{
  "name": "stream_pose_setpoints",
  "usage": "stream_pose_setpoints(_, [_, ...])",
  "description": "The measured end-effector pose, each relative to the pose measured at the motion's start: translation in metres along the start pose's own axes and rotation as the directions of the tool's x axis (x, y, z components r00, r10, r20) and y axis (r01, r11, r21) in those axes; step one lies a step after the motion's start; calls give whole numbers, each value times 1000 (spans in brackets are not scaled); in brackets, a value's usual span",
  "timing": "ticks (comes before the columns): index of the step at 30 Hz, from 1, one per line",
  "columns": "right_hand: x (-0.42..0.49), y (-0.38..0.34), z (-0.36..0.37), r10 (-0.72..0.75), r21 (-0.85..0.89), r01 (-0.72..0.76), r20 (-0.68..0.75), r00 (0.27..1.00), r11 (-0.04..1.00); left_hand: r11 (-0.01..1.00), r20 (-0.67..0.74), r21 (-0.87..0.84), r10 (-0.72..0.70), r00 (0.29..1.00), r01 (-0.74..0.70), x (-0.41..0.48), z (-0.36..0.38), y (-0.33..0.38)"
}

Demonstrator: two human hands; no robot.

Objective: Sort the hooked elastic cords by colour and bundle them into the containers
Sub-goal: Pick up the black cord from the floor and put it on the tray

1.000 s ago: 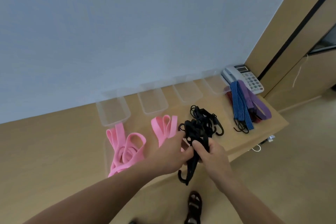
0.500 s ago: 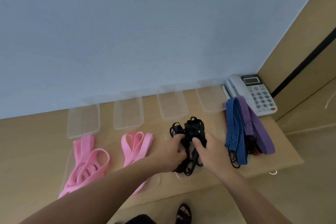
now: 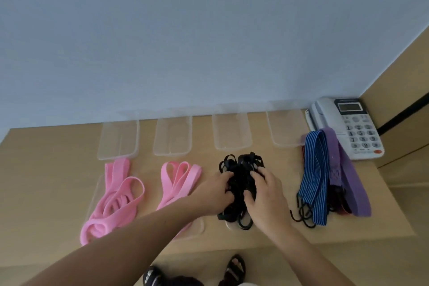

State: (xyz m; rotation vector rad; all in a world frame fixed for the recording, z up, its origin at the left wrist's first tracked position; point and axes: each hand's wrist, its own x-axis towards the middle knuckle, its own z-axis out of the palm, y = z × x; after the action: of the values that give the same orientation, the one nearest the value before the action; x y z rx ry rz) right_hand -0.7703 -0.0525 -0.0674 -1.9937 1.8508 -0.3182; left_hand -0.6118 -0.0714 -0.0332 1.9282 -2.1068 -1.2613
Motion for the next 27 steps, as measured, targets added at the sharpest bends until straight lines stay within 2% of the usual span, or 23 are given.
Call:
stream_pose_setpoints(4, [3,-4,1,-33,-150,49,106,994,988,1000,6,4,5,1000,-5,-3,-7,-1])
stream_pose_setpoints(9, [4,-18,-6,-6,-237,20,59,998,971,998,62,52,33,998,-36,-4,-16,-15])
stream_pose_setpoints(14, [-6,-57,1,-74,-263,90,71,995,961,993,-9,42,110,994,-109,-25,-35,-46])
stream_pose_setpoints(18, [-17,-111,21,-163,-224,177,76,984,958,986,-101,43,166,981,-162,-57,-63,-95])
stream_pose_setpoints(20, [-21,-146,32,-200,-195,224,134,971,955,982,-170,42,189,967,-184,-80,-78,-127])
stream_pose_setpoints(24, [-26,-215,58,-292,-109,312,169,942,944,990,-297,8,135,945,-139,-119,-106,-204])
stream_pose_setpoints(27, [-29,-255,79,-302,-50,315,185,935,948,995,-337,-41,72,939,-91,-140,-123,-252])
